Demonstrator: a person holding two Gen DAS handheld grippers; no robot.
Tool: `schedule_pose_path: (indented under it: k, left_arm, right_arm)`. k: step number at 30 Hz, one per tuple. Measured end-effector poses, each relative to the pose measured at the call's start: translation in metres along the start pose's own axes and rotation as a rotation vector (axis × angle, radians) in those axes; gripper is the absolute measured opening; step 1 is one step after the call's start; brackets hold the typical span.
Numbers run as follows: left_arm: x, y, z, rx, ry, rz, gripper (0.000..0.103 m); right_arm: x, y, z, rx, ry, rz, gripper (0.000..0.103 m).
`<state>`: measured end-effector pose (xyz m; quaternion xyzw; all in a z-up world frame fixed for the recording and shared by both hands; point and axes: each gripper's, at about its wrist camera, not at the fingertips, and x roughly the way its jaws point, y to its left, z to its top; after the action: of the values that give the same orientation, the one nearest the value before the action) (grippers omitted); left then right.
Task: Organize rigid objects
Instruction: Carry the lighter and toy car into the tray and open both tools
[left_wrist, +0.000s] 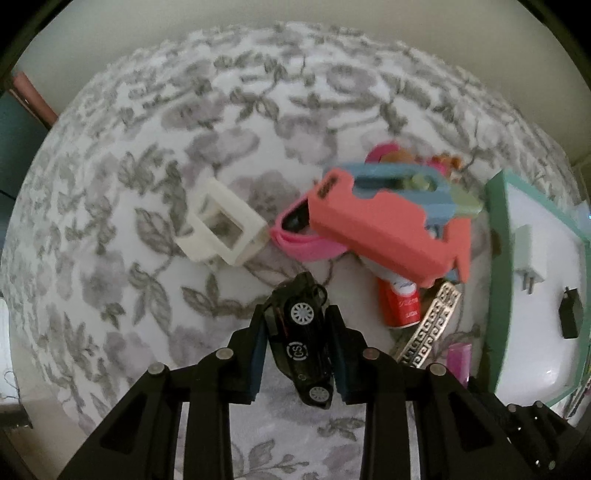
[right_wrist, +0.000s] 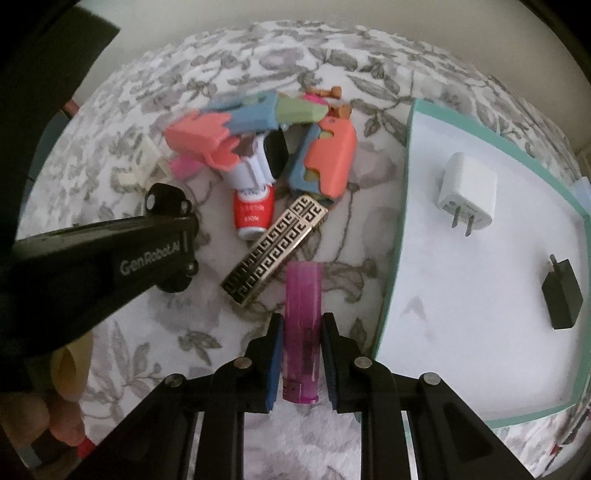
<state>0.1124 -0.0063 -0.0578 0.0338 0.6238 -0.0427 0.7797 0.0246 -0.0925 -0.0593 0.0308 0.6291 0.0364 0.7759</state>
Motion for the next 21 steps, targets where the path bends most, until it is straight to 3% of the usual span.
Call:
schedule_pose_path:
  k: [7, 11, 19, 21]
  left_arm:
    - [-0.061, 0.014, 0.0, -0.014, -0.157, -0.011, 0.032]
    - [-0.091, 0.012, 0.002, 0.008, -0.234, -0.023, 0.032]
    - [-0.105, -0.041, -0.002, 0.13, -0.257, -0.09, 0.032]
    - [-0.103, -0.061, -0.007, 0.178, -0.247, -0.114, 0.032]
  right_arm:
    - [-0.041, -0.018, 0.005, 0.055, -0.094, 0.024, 0.021]
    - [-0.072, -0.031, 0.008, 0.098, -0.184, -0.016, 0.021]
    - [-0.09, -0.077, 0.008, 0.21, -0.21, -0.13, 0.021]
    - [-0.08, -0.095, 0.005, 0.243, -0.182, -0.198, 0.021]
